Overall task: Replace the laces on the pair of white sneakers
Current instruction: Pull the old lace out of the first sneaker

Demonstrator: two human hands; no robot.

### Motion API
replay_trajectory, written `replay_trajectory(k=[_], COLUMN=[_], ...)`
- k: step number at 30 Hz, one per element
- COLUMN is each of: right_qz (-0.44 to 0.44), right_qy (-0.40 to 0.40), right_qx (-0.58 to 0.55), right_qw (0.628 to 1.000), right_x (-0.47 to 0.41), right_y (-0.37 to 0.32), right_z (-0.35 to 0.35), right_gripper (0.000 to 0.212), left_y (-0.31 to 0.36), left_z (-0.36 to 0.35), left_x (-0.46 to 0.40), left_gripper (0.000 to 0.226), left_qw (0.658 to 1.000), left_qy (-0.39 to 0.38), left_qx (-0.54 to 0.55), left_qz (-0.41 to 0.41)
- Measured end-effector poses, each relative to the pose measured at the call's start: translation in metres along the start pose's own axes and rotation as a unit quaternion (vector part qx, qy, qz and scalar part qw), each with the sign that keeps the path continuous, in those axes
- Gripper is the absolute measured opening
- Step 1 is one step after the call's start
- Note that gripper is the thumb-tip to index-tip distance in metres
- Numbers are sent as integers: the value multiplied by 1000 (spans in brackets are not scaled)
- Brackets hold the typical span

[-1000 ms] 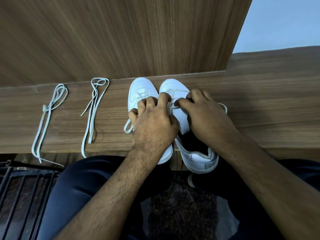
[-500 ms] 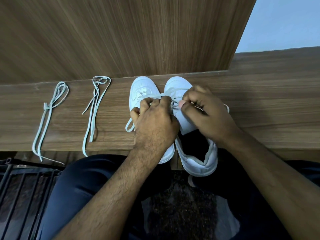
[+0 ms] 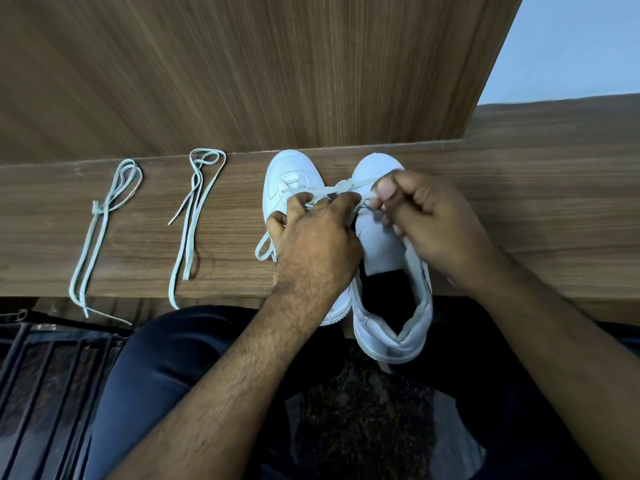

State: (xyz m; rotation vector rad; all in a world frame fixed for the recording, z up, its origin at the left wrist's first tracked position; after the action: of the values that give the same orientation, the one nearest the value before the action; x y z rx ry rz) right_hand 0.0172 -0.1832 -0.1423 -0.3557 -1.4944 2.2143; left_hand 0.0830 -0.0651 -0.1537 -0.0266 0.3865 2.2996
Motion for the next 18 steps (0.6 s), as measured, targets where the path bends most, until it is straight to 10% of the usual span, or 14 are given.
replay_trajectory(k=[5,9,12,15,18], right_qz=[-75,-35,41,53,90], right_qy=[-12,51,68,69,79], right_qx=[-359,62,349,378,140], right_qw=[930,996,934,922,983], right_x=[6,6,7,7,8], right_y=[-3,-6,-10,-5,-15], right_z=[16,15,-2,-13,1], right_gripper=[38,32,35,30,21], left_y=[2,3,3,1,1], left_z=[-1,-1,-1,-2,-2], left_x=[-1,0,1,0,1], left_gripper=[53,44,34,25,30], left_qw=[1000,1000,1000,1000,1000], left_qy=[-1,-3,-4,-4,-4], left_qx=[-4,-15,-25,-22,-20], left_qz=[-3,-10,-8,-5,-6])
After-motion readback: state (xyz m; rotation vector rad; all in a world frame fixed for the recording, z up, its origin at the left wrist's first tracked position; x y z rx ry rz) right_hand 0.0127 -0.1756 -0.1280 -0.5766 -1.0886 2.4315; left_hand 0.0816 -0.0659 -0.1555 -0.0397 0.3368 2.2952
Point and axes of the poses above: each hand's wrist, its own x-axis away from the middle knuckle, its own z-axis out of the back of the hand, y = z × x, the point moved 10 cm from there along -x, towards the middle knuckle, and after that the axes turned 13 degrees about -z, right-handed, at the moved point
